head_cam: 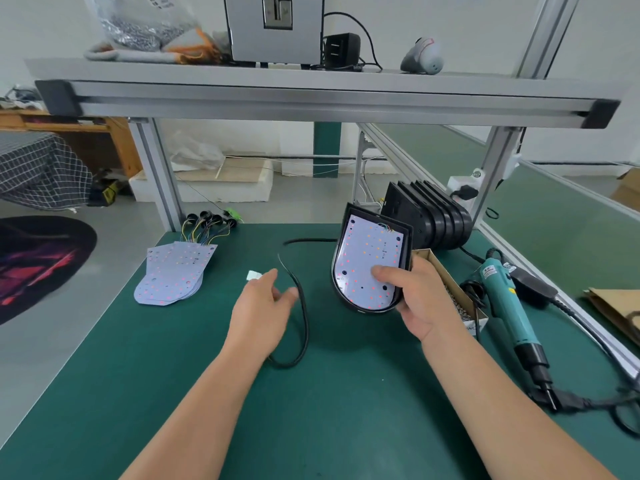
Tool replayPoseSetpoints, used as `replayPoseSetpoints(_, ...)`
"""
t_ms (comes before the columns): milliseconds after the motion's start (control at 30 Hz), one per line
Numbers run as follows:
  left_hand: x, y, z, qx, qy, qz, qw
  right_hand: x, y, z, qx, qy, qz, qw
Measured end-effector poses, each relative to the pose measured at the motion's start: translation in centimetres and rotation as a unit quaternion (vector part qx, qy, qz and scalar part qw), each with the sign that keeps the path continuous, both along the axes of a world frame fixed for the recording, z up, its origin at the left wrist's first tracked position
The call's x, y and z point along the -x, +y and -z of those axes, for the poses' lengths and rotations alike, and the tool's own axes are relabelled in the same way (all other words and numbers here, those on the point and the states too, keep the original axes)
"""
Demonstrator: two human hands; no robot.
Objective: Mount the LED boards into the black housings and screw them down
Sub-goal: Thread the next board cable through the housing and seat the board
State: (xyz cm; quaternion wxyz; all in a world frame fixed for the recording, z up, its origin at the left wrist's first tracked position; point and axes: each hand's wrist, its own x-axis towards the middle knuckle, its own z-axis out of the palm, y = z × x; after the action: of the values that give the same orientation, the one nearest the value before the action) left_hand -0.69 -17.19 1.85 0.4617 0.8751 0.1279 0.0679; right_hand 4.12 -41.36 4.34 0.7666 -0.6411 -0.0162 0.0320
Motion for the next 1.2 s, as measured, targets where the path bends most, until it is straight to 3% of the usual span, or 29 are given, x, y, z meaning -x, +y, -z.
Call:
replayPoseSetpoints(100, 0.6, -0.3, -0.1, -0.132, -0.002, -0.008, 0.991, -0.1, -0.2, 0.0, 0.001, -0.003, 0.006, 1.000)
replayPoseSetpoints(267, 0.3, -0.3, 0.0, -0.023, -0.046, 0.017, 0.999, 0.1, 0.1, -0.1, 0.024, -0.013, -0.010, 1.000)
replayPoseSetpoints(433, 0.1, -0.2, 0.7, -0.104, -0.006, 0.067, 0.992, 0.7, 0.1, -0.2, 0.044, -0.006, -0.092, 0.995)
replayPoseSetpoints(667, 0.1, 0.0, 0.6, -0.049, 0.014, 0.153, 0.987, 1.3, 0.2, 0.4, 0.130, -0.015, -0.227, 0.965)
replayPoseSetpoints(933, -0.2, 1.3, 1.3, -0.039, 0.034, 0.182, 0.982, 1.7, 0.1, 0.9, 0.166, -0.013, -0.260, 0.951)
replayPoseSetpoints(1067, -0.4, 1.3, 1.2, -0.075, 0.039, 0.183, 0.980, 1.7, 0.0, 0.8, 0.210, 0.006, -0.282, 0.936)
replayPoseSetpoints(1200, -0.9, 1.5, 0.8, -0.144, -0.035, 0.094, 0.984, 1.1, 0.1, 0.2, 0.276, 0.020, -0.222, 0.935)
